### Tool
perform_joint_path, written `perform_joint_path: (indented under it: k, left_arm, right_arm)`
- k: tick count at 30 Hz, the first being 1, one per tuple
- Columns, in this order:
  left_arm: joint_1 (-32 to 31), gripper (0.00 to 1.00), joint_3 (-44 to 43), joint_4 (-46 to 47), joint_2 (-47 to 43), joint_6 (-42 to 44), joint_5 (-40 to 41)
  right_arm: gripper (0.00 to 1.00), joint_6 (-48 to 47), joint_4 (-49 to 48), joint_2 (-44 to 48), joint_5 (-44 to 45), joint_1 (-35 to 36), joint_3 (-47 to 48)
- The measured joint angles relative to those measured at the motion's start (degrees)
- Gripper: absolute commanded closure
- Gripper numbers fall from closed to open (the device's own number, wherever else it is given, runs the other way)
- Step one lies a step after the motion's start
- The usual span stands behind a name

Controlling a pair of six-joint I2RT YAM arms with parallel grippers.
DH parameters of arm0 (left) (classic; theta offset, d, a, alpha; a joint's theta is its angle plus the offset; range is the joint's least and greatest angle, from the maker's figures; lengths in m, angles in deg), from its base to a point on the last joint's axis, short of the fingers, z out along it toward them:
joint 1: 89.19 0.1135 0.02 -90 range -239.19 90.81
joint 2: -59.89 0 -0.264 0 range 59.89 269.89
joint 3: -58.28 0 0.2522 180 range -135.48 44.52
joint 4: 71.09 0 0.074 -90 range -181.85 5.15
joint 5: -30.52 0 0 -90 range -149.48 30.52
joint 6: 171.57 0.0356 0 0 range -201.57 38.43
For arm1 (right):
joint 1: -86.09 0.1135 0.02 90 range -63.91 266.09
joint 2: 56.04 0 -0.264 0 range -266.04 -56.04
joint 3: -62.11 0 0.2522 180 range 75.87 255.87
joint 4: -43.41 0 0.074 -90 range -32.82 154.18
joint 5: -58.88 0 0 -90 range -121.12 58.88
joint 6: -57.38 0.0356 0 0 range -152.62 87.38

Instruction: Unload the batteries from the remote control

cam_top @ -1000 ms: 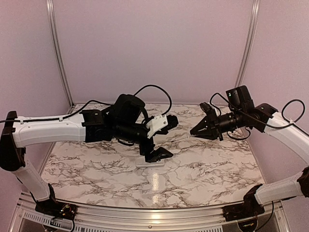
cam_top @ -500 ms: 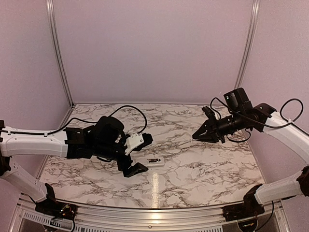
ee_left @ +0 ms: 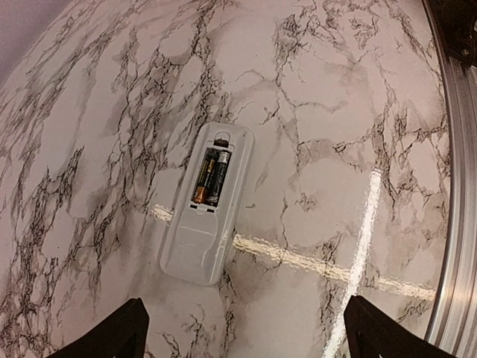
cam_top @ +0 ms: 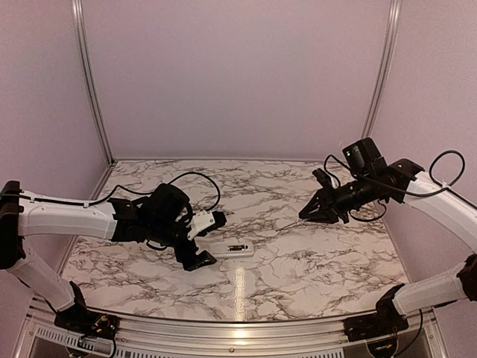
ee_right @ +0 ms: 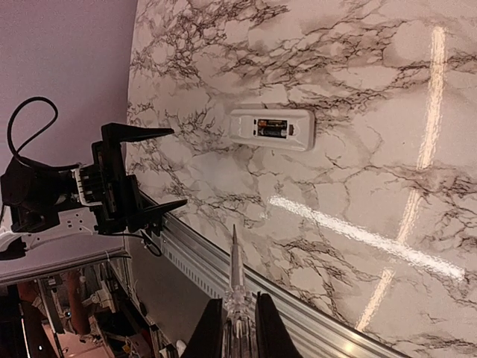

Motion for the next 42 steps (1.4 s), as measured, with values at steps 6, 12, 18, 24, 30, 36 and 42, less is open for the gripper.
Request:
perform_joint_path:
  k: [6, 12, 18, 24, 30, 36, 42]
  left_arm:
    - [1.16, 0.07, -2.12, 0.37, 8.24, 2.64, -1.84]
    - [3.17, 0.10, -7.34, 0.92, 15.15, 4.94, -2.49]
    - [4.02, 0.12, -11.19, 1.36, 20.76, 7.41, -2.78]
    - [4.31, 0.23, -12.94, 1.18, 24.85, 9.05, -3.80]
    - [4.35, 0.32, -14.12, 0.92, 26.95, 10.43, -5.05]
    - [4.42, 0.33, -14.14, 0.28, 27.43, 11.17, -5.29]
    - [4.42, 0.23, -13.90, 0.24, 27.43, 12.83, -5.20]
  right_arm:
    - [1.00, -0.57, 1.44, 0.00, 1.53, 0.00, 0.68]
    - [1.00, -0.55, 1.95, 0.02, 2.49, 0.02, 0.68]
    - [1.00, -0.55, 2.78, 0.02, 2.89, 0.02, 0.68]
    - [1.00, -0.57, 3.17, 0.00, 2.86, 0.02, 0.68]
    - [1.00, -0.83, 3.69, -1.44, 2.84, 0.02, 1.36]
    - [1.00, -1.57, 4.17, -3.67, 2.82, 0.02, 2.67]
    - [1.00, -2.27, 4.31, -4.92, 2.82, 0.02, 3.39]
